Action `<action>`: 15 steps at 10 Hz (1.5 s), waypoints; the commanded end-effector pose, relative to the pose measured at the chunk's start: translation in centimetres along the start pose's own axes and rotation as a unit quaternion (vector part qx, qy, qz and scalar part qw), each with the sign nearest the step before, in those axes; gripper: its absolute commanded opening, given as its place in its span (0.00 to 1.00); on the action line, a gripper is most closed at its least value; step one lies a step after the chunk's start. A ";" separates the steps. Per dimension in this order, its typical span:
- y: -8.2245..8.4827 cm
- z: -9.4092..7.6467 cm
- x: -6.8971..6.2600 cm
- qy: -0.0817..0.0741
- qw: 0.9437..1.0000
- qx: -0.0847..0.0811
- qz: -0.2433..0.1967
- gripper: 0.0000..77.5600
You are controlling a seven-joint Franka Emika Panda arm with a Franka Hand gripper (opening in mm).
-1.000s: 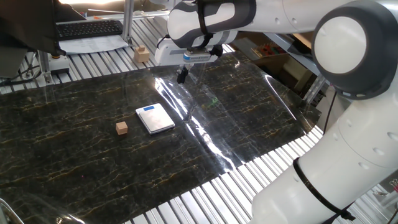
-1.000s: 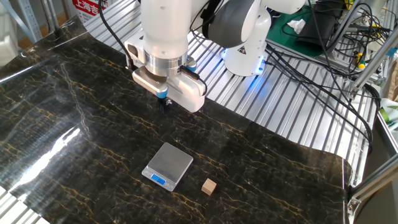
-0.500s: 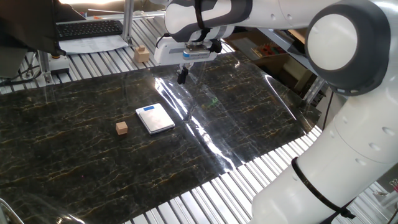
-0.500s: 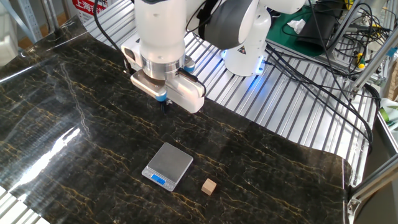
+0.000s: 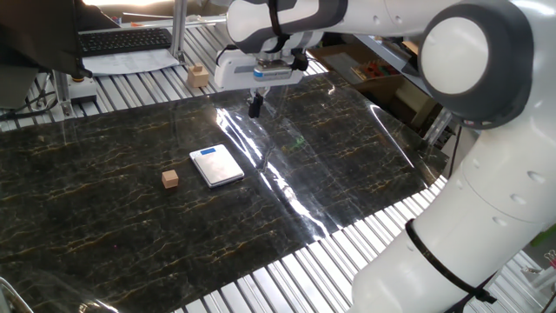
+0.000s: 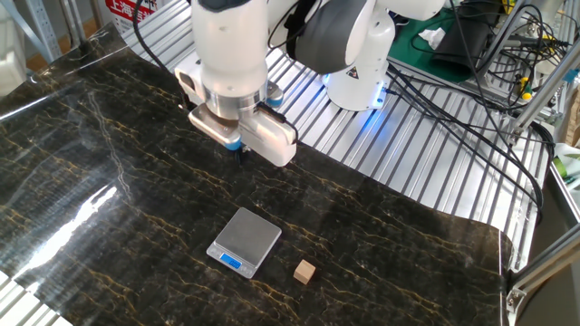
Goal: Place the block on the scale
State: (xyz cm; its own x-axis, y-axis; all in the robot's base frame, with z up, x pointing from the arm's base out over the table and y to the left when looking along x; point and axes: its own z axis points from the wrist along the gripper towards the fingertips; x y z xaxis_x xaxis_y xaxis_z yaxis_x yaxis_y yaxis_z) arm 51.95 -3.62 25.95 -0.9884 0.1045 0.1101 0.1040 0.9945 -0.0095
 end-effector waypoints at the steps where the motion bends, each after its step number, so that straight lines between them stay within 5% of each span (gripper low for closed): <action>1: 0.0 -0.1 -0.1 0.017 0.999 0.014 -0.034 0.00; 6: 0.1 0.0 -0.1 0.009 0.997 0.013 -0.072 0.00; 10: 2.3 2.2 -0.7 0.007 0.998 0.003 -0.059 0.00; 15: 6.1 4.7 0.5 0.001 0.999 0.004 -0.033 0.00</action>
State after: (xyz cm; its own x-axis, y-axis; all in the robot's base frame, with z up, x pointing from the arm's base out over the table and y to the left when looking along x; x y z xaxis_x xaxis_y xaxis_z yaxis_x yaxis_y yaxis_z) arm 52.10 0.50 22.59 -0.9919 0.0122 0.1261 0.0119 0.9999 -0.0030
